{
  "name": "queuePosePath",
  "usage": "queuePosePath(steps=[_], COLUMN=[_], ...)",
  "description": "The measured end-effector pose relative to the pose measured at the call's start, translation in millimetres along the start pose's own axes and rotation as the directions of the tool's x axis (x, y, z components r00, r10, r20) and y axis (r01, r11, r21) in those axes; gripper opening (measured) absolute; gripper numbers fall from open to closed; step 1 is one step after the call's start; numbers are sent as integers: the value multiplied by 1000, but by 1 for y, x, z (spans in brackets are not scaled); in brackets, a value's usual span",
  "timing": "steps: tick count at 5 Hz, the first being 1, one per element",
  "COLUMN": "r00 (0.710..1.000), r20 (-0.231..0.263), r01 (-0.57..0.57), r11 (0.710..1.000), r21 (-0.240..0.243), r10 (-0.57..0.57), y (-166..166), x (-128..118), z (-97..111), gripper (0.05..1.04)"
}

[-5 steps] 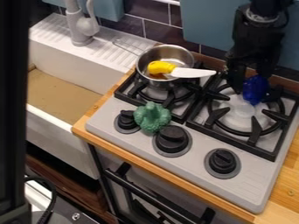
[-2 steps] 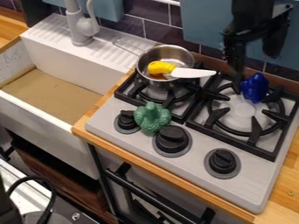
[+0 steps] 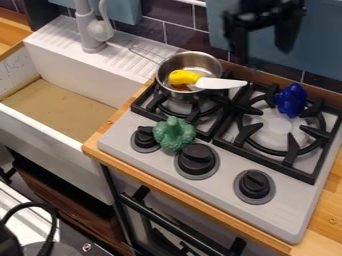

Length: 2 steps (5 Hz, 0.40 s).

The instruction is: Move the blueberries to the top center side of the burner

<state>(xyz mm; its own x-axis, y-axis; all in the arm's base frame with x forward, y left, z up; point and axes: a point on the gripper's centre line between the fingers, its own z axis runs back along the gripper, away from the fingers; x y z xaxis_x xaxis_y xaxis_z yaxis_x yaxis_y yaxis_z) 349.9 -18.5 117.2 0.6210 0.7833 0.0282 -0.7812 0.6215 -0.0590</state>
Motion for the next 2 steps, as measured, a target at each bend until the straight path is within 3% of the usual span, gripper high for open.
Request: queuePosePath(steps=[1,2], r00=[999,1000], r20=[-27,-23], r01=[23,17], r11=[1000,1000], r21=[15,4], r10=[-23,-17], y=[8,7], x=[4,13], z=[1,16], gripper=[999,999])
